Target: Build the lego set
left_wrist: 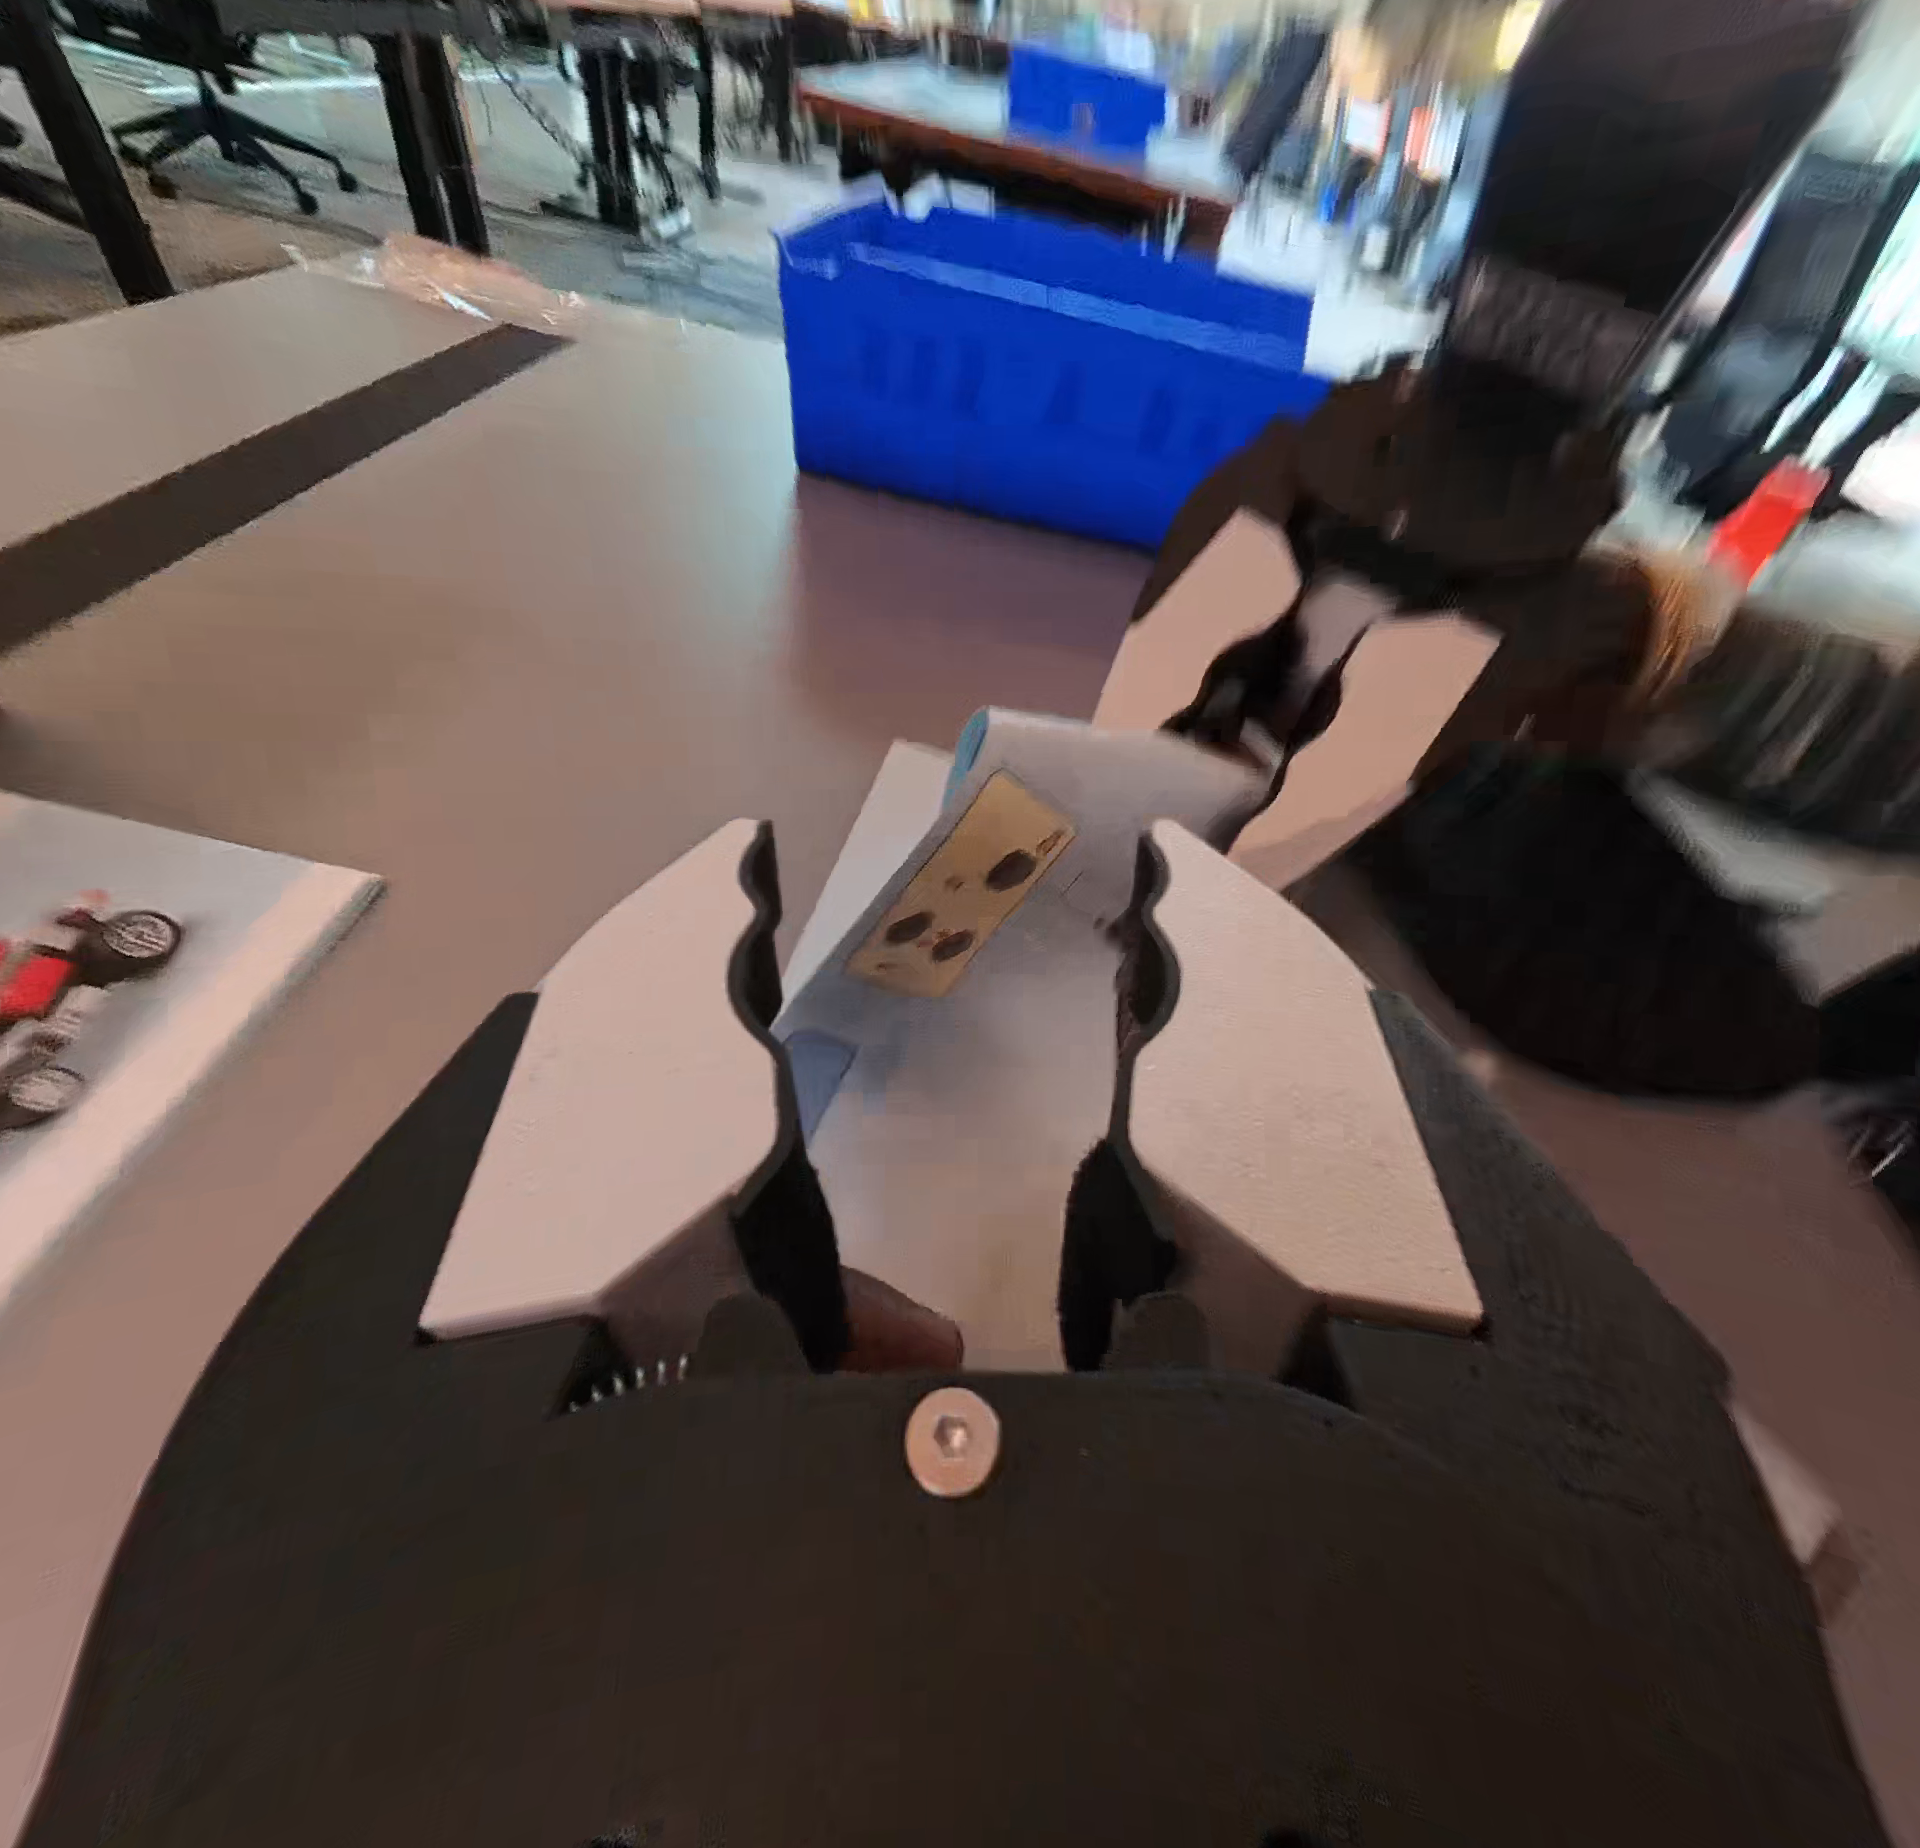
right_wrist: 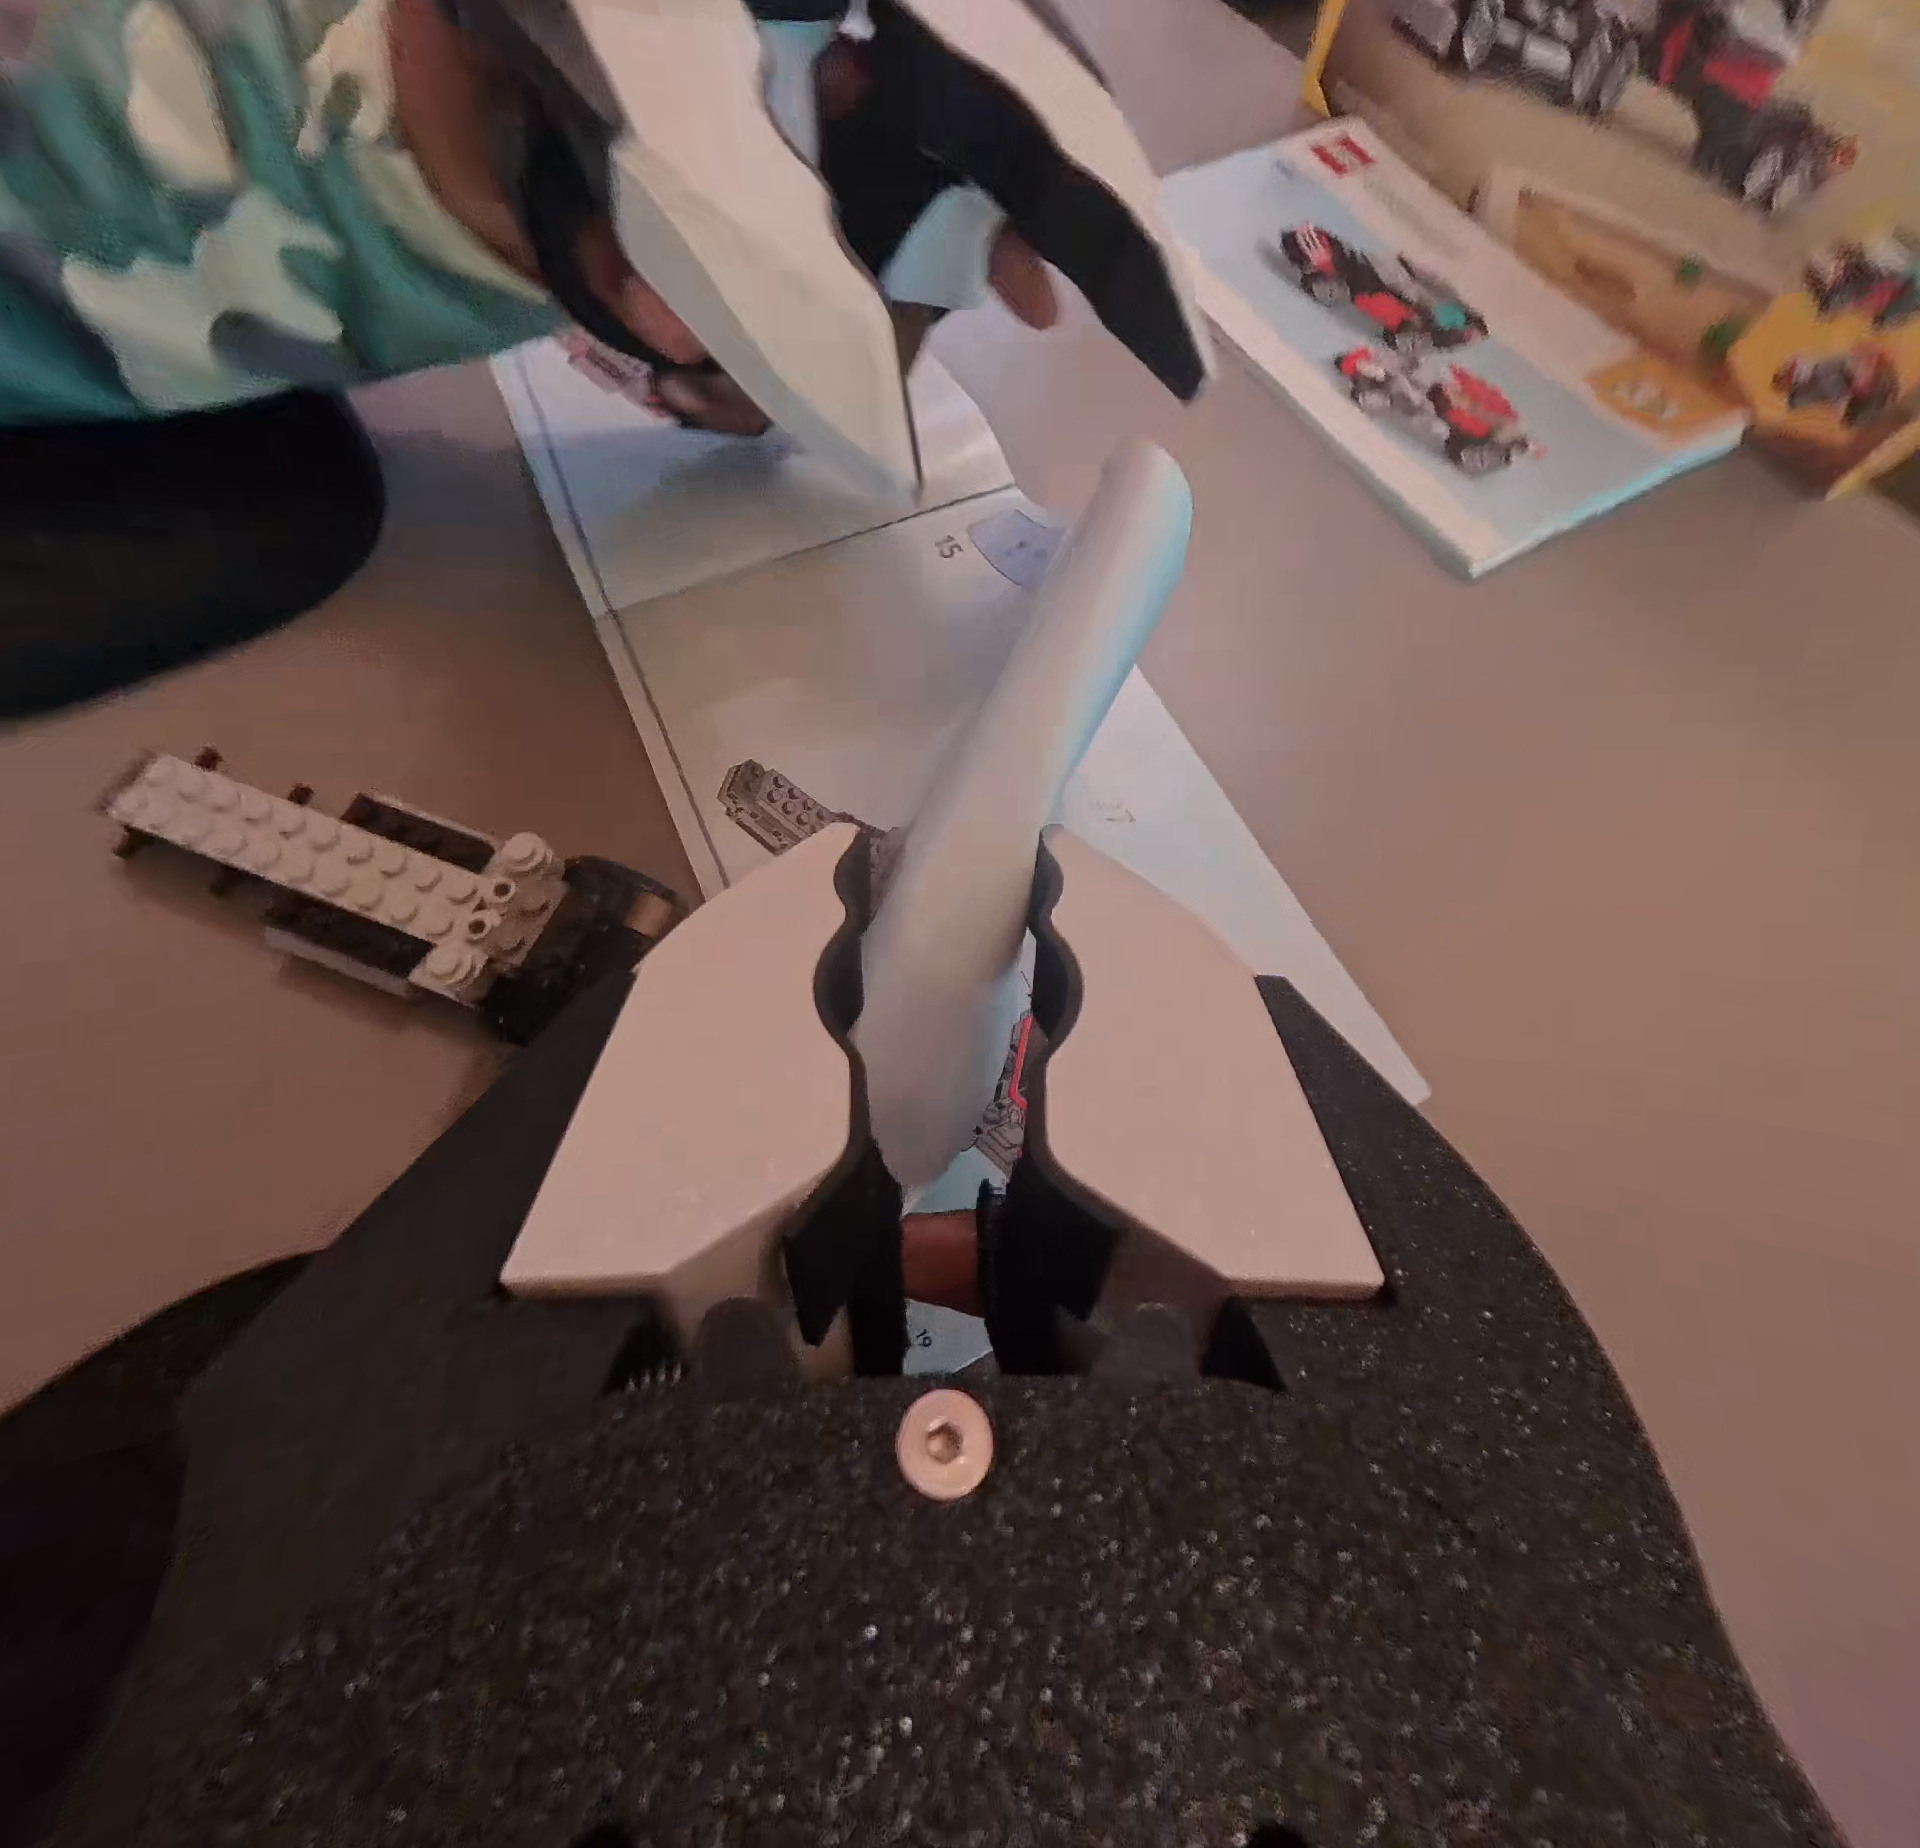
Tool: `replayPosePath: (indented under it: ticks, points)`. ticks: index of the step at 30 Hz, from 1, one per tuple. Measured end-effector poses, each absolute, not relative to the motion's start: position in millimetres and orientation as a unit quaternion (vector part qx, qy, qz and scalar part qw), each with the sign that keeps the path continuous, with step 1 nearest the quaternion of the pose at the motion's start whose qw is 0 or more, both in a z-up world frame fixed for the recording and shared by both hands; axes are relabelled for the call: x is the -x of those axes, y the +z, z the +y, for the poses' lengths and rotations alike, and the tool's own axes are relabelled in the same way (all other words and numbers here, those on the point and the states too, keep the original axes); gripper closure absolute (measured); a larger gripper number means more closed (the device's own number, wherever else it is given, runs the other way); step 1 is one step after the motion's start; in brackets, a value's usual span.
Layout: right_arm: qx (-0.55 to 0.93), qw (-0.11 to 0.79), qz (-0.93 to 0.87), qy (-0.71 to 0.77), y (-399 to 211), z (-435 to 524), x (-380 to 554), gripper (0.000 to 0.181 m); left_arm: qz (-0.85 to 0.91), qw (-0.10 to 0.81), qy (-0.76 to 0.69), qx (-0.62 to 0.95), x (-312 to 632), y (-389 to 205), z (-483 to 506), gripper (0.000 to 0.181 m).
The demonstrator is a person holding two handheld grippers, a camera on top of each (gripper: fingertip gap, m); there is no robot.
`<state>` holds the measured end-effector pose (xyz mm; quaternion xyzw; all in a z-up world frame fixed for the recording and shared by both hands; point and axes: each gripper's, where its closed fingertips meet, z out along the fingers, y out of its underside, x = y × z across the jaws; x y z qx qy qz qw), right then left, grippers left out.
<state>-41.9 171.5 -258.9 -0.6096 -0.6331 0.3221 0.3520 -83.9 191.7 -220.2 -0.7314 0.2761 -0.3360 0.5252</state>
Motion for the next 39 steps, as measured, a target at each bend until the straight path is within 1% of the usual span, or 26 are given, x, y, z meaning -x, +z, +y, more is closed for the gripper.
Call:
replayPosePath:
  ticks: [2,3,5,7,8,11,14,16,18,22,27,30,39]
  points:
    - [0.571,0.373,-0.667,0.301,-256,164,45,0.152,0.347,0.502,-0.29,0.738,82,-235,187,0.116]
    - [0.553,0.383,-0.681,0.291,-255,160,46,0.152,0.37,0.487,-0.286,0.738,79,-241,183,0.12]
    - [0.527,0.401,-0.698,0.272,-252,156,47,0.149,0.394,0.474,-0.3,0.728,74,-243,175,0.132]
    - [0.515,0.407,-0.704,0.271,-250,151,47,0.144,0.411,0.489,-0.296,0.71,75,-238,170,0.158]
    - [0.514,0.408,-0.701,0.278,-248,149,47,0.139,0.419,0.497,-0.29,0.702,77,-236,167,0.165]
    - [0.523,0.399,-0.679,0.325,-241,146,43,0.123,0.437,0.514,-0.283,0.682,83,-230,161,0.176]
    - [0.539,0.379,-0.642,0.393,-231,147,39,0.116,0.451,0.517,-0.279,0.672,85,-230,156,0.18]
    - [0.547,0.349,-0.625,0.433,-226,146,36,0.113,0.451,0.517,-0.273,0.674,86,-231,157,0.18]
    - [0.543,0.329,-0.617,0.465,-221,144,35,0.117,0.45,0.518,-0.271,0.675,86,-231,157,0.18]
    - [0.521,0.286,-0.608,0.527,-206,135,36,0.117,0.45,0.521,-0.268,0.674,87,-230,158,0.18]
    - [0.489,0.2,-0.575,0.624,-182,125,39,0.121,0.448,0.523,-0.28,0.669,88,-229,156,0.18]
    - [0.485,0.156,-0.563,0.651,-178,125,44,0.125,0.448,0.524,-0.285,0.666,88,-229,154,0.18]
    - [0.495,0.146,-0.554,0.653,-186,135,45,0.137,0.446,0.527,-0.291,0.662,89,-228,154,0.18]
